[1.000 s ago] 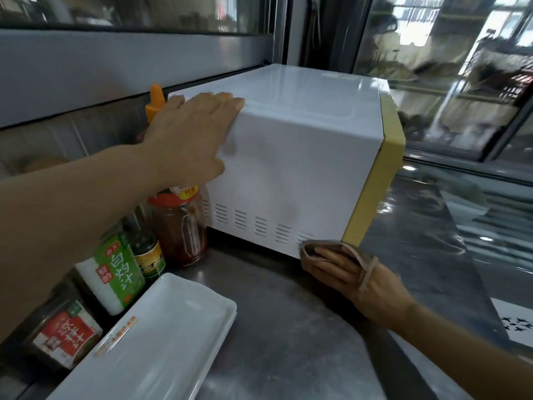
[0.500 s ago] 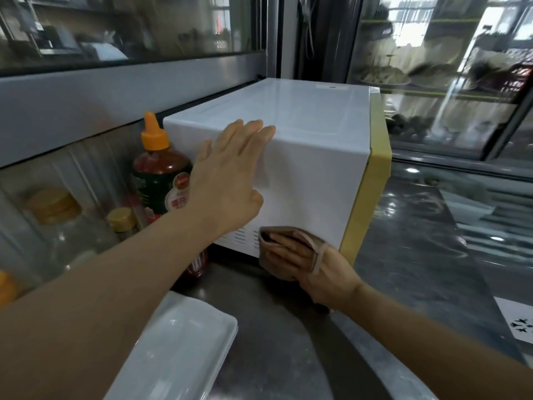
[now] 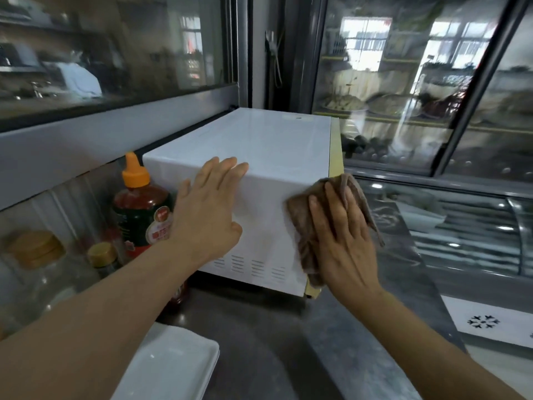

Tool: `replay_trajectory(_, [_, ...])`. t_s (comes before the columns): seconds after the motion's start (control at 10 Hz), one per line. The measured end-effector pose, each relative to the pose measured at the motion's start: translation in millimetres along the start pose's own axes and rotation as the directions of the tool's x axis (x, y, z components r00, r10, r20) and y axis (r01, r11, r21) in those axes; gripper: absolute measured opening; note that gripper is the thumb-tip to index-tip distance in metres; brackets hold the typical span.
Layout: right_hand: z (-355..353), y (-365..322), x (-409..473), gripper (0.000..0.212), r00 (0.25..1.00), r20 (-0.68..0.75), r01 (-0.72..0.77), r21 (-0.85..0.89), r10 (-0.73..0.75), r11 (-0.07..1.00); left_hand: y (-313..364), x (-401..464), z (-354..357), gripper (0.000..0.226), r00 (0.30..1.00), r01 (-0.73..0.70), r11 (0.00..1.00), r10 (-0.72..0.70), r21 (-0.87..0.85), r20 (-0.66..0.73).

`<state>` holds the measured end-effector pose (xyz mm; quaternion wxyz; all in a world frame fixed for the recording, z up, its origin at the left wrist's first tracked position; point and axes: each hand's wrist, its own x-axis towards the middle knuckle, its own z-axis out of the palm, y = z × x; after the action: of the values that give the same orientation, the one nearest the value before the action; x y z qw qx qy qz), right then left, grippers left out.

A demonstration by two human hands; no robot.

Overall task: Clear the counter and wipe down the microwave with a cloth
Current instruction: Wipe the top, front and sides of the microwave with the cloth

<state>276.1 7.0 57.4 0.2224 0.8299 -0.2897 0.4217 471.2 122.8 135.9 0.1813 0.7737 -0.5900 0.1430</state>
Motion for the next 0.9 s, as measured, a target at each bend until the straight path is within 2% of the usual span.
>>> replay_trajectory(0.1, [-2,-22,22,0.054,0.971,-0.053,-0.223,0.151,0.233,0.963,-3,1,-1,0.093,1.0,-0.015,1.0,0.015,-0.004,0.002])
replay_trajectory(0.2, [6,-38,21,0.048,0.936,-0.104,-0.308,0.222,0.336,0.925,-5,2,4,0.093,1.0,-0.018,1.0,0.018,-0.01,-0.017])
replay_trajectory(0.3, [17,-48,10,0.072,0.901,-0.14,-0.365,0.268,0.411,0.892,-5,4,8,0.094,0.999,-0.018,1.0,0.018,-0.007,-0.031])
replay_trajectory(0.5, [41,-64,-77,0.12,0.853,0.245,-0.516,0.251,0.462,0.819,-8,5,13,0.098,0.998,-0.043,0.999,0.043,-0.007,-0.052])
replay_trajectory(0.6, [44,-58,-95,0.115,0.877,0.293,-0.452,0.231,0.381,0.862,-8,6,13,0.099,0.998,-0.048,0.999,0.047,-0.016,-0.048])
replay_trajectory(0.7, [13,-54,-64,0.058,0.908,0.293,-0.374,0.248,0.298,0.894,-8,5,13,0.099,0.998,-0.047,0.999,0.045,-0.027,-0.053])
replay_trajectory(0.8, [-2,-48,-19,0.048,0.957,0.121,-0.283,0.185,0.264,0.941,-8,6,13,0.098,0.998,-0.039,0.999,0.037,-0.026,-0.056])
replay_trajectory(0.9, [-3,-42,-3,0.058,0.971,0.069,-0.234,0.059,0.23,0.97,-7,6,16,0.098,0.997,-0.036,0.999,0.035,-0.021,-0.071])
